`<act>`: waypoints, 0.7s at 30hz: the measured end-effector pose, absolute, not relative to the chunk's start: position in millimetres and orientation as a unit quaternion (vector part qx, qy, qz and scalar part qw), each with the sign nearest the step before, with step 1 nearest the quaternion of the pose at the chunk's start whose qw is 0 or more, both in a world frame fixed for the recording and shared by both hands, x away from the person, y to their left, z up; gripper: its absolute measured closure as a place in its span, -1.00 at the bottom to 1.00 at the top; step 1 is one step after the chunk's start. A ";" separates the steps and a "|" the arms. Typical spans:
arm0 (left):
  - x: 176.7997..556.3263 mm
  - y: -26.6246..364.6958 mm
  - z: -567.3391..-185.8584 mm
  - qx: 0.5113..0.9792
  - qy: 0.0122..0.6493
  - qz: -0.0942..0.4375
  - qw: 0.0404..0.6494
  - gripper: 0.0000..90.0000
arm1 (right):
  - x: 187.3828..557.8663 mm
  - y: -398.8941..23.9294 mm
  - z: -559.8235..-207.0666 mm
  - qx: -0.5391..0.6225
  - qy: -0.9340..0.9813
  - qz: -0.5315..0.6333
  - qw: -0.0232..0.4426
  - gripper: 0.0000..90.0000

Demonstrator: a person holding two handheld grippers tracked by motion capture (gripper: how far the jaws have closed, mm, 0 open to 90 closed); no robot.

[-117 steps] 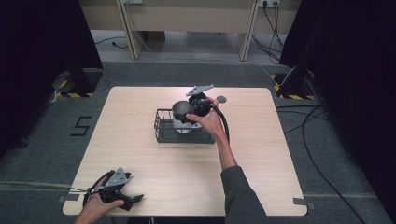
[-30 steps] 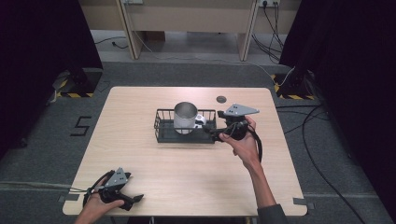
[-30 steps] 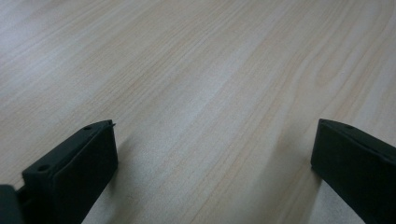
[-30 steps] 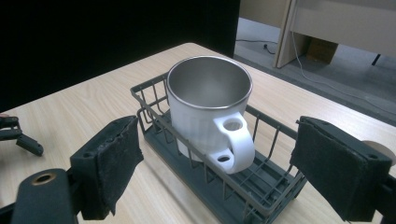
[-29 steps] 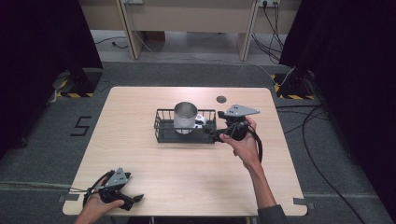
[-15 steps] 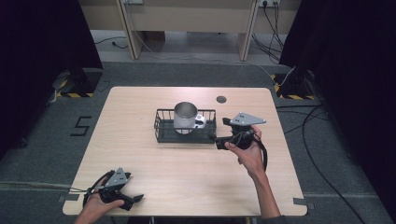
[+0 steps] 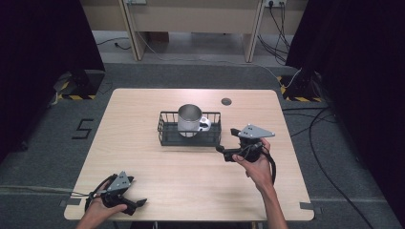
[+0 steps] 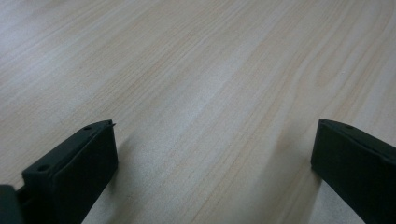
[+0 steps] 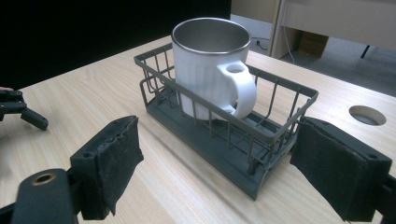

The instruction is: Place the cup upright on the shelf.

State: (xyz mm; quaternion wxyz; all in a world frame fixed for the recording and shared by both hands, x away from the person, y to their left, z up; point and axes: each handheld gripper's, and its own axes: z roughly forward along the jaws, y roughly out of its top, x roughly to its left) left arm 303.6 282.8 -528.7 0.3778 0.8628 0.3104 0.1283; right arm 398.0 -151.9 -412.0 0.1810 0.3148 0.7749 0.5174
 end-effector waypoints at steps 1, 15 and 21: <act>303.6 282.8 -528.7 0.863 0.310 0.128 0.378 -1.00 | 396.9 -152.5 -413.0 0.316 0.774 0.519 0.181 -0.67; 303.6 282.8 -528.7 0.863 0.310 0.128 0.378 -1.00 | 375.7 -157.2 -426.3 0.318 0.773 0.513 0.195 -0.66; 303.6 282.8 -528.7 0.863 0.310 0.128 0.378 -1.00 | 363.7 -160.6 -438.4 0.323 0.767 0.518 0.197 -0.66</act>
